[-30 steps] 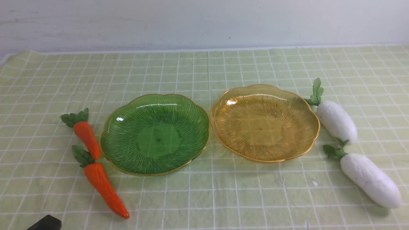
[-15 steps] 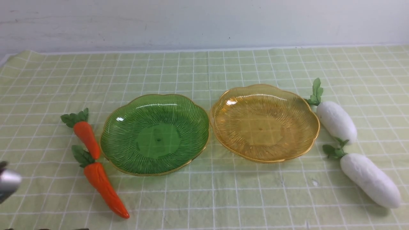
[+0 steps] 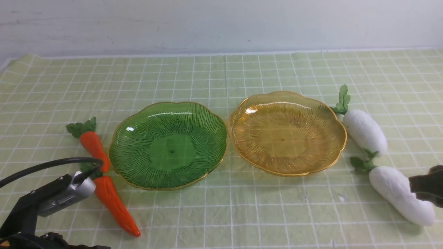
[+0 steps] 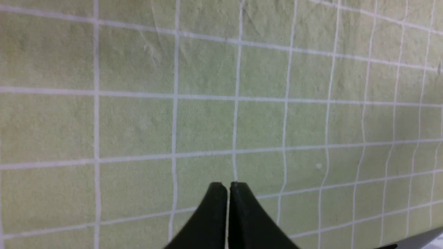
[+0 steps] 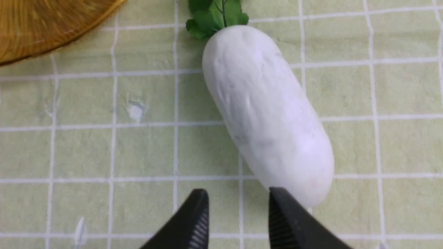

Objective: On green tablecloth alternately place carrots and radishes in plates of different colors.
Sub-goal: 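Place the white radish on the plate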

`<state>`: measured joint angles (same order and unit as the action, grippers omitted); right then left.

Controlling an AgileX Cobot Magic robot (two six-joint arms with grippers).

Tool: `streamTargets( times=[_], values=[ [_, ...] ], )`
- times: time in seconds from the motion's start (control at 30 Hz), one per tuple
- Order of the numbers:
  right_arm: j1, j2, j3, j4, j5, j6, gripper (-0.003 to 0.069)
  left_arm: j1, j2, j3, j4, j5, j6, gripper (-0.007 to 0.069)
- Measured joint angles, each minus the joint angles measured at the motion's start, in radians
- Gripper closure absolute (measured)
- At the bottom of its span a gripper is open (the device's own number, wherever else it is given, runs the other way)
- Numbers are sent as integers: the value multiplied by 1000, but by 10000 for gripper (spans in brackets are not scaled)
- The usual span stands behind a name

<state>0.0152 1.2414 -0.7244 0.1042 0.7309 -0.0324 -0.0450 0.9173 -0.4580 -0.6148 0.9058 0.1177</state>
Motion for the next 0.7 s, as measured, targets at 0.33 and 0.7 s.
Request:
streamTargets(
  times=[0.33, 0.7],
  values=[
    [0, 253, -63, -148, -141, -20, 37, 0, 0, -1, 26, -20, 1, 631],
    [0, 414, -80, -67, -123, -22, 115, 0, 1, -1, 37, -21, 1, 631]
  ],
)
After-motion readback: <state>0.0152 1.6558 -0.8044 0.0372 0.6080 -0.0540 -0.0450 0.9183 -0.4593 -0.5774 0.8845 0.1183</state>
